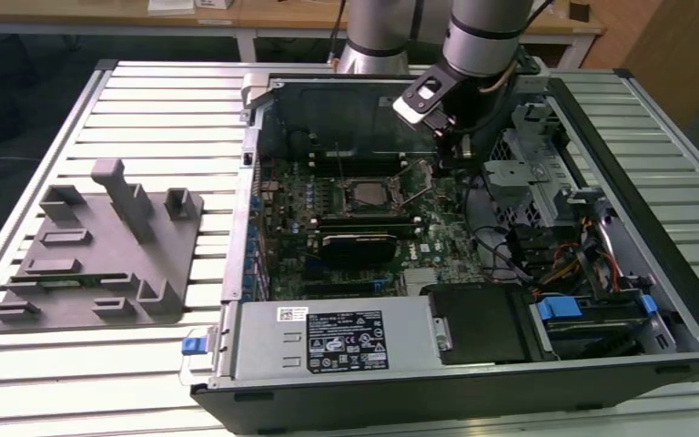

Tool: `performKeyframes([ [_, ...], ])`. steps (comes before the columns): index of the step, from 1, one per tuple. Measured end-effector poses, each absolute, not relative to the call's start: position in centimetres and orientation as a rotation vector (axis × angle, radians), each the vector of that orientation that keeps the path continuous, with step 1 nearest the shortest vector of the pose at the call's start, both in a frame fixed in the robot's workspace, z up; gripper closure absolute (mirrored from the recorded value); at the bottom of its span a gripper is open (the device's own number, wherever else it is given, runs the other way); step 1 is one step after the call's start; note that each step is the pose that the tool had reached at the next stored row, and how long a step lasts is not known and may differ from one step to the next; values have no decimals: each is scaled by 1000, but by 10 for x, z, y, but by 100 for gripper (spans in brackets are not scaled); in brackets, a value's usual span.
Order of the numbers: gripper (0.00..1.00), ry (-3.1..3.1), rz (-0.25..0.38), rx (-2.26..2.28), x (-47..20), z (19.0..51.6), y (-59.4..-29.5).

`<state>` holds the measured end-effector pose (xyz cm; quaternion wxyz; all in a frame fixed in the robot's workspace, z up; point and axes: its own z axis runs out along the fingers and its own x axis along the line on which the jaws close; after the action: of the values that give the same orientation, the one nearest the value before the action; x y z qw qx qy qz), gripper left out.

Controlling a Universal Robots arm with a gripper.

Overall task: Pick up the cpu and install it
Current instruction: 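Close the cpu cover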

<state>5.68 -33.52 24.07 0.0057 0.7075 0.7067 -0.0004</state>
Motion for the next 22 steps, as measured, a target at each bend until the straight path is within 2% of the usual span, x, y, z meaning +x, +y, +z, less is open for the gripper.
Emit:
performKeyframes([
  [11, 89, 2213, -1, 2216, 53, 240, -335],
  [22, 89, 2205, 18, 2208, 20, 240, -335],
])
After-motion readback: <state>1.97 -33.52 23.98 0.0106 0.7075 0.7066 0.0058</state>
